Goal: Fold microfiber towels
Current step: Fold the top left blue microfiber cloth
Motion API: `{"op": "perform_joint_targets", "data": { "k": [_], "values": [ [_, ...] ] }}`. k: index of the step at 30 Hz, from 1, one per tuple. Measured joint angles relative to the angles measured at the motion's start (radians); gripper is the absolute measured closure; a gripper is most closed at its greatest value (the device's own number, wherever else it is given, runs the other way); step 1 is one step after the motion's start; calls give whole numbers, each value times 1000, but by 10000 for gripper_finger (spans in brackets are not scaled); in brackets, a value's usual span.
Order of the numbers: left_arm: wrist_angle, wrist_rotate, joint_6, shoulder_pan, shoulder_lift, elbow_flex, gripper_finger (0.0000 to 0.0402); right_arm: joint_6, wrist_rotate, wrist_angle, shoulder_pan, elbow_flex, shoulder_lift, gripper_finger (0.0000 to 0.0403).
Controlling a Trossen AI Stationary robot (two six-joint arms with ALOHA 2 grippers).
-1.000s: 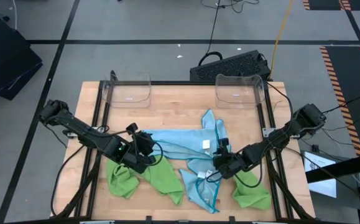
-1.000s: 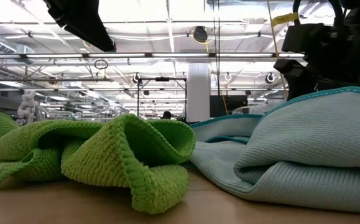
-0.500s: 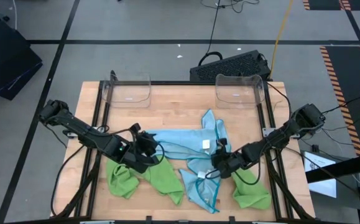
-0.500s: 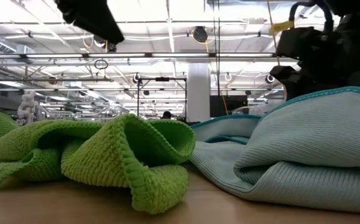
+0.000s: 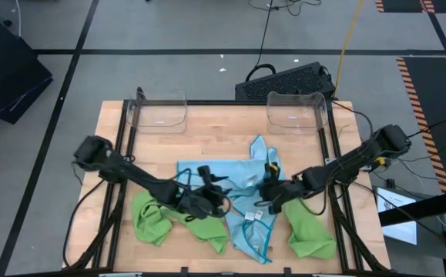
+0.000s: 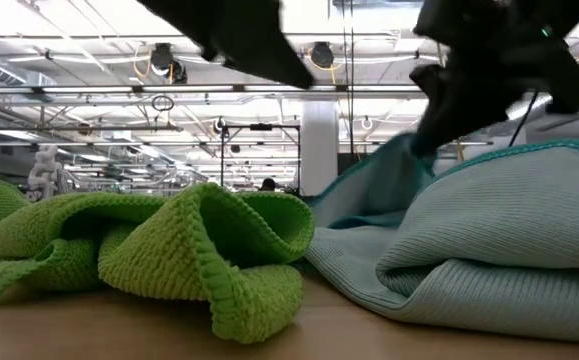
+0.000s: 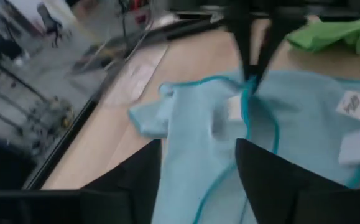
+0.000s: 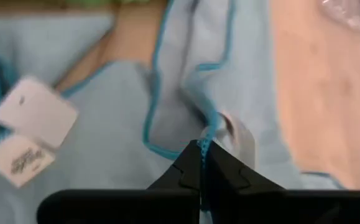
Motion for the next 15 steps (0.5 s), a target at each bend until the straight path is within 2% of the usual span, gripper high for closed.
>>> {"op": "perform_joint_targets", "data": {
  "k": [3,9,13,15],
  "values": [
    [171,5,102,18,75,0,145,12,-1,-4,-30,0,-61,400],
    [481,113,210,69,200,2,82,43,-4,-4,-64,0,-129,401],
    [575,70,269,99,252,2,66,48,-6,-4,-74,0,-128,401],
    [585,99,271,114,265,2,65,64,-7,-2,-80,0,-122,401]
  ]
}}
